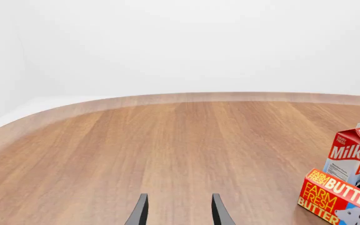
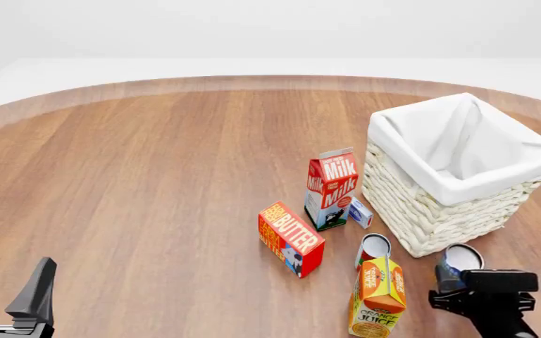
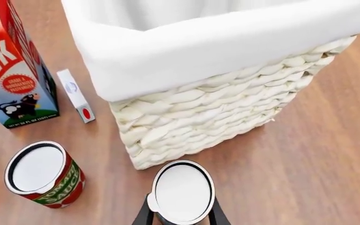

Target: Pick up the alphabet soup, and put it in the basket.

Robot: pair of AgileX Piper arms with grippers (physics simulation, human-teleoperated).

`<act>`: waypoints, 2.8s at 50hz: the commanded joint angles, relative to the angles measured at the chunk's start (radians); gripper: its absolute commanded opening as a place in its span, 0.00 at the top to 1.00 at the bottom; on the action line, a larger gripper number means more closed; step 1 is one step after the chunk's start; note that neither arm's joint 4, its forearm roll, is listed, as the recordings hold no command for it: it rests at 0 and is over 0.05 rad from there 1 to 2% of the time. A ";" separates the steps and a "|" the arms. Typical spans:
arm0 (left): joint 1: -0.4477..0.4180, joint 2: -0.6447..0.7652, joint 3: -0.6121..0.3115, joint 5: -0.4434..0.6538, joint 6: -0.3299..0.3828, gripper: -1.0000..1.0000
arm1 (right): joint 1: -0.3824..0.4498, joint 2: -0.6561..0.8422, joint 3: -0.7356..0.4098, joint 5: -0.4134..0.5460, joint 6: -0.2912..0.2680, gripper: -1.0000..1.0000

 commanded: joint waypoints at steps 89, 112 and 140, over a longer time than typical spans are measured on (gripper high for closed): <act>0.000 0.000 0.000 0.000 0.000 0.00 | 0.049 -0.944 0.000 0.728 -0.053 1.00; 0.000 0.000 0.000 0.000 0.000 0.00 | 0.062 -1.058 -0.001 0.780 -0.063 1.00; 0.000 0.000 0.000 0.000 0.000 0.00 | 0.073 -1.195 -0.087 0.926 -0.074 1.00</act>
